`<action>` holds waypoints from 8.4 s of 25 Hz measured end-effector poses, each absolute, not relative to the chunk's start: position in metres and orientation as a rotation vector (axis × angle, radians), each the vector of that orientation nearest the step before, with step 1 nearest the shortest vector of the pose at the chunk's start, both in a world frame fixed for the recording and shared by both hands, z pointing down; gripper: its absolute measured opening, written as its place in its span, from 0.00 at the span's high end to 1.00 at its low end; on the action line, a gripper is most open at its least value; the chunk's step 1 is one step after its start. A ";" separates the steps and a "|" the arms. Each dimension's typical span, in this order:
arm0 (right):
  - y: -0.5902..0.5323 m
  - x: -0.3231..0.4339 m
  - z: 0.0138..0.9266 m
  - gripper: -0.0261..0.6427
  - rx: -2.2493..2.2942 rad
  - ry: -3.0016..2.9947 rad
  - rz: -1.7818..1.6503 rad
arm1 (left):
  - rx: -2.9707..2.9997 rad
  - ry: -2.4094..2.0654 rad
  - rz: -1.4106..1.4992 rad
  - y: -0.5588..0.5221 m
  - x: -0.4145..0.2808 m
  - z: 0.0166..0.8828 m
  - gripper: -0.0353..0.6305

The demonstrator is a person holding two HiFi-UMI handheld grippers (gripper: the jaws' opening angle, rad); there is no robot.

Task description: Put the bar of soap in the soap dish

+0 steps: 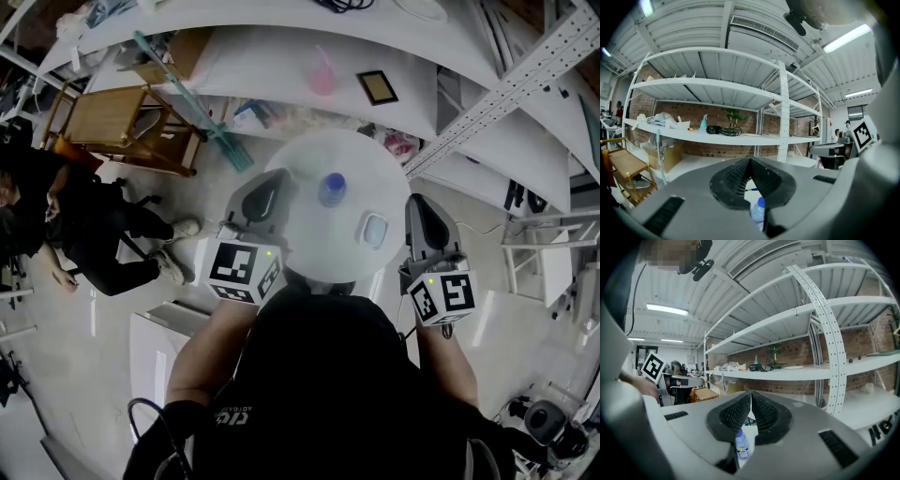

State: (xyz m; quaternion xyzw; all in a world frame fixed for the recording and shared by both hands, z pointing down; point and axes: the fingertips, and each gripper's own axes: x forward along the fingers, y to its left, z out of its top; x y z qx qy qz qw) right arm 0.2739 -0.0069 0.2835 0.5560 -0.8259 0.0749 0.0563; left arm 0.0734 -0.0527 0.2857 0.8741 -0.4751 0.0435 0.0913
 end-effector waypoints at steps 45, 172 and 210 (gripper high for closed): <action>0.005 0.243 0.296 0.93 1.458 -2.684 0.376 | 2.501 -1.662 0.187 -0.018 0.027 0.266 0.94; -0.142 0.058 0.636 0.52 1.663 -1.519 1.158 | 2.292 -1.564 0.148 -0.188 -0.280 0.419 0.94; -0.212 0.128 0.650 0.52 1.812 -1.311 1.281 | 2.381 -1.395 0.200 -0.279 -0.211 0.427 0.94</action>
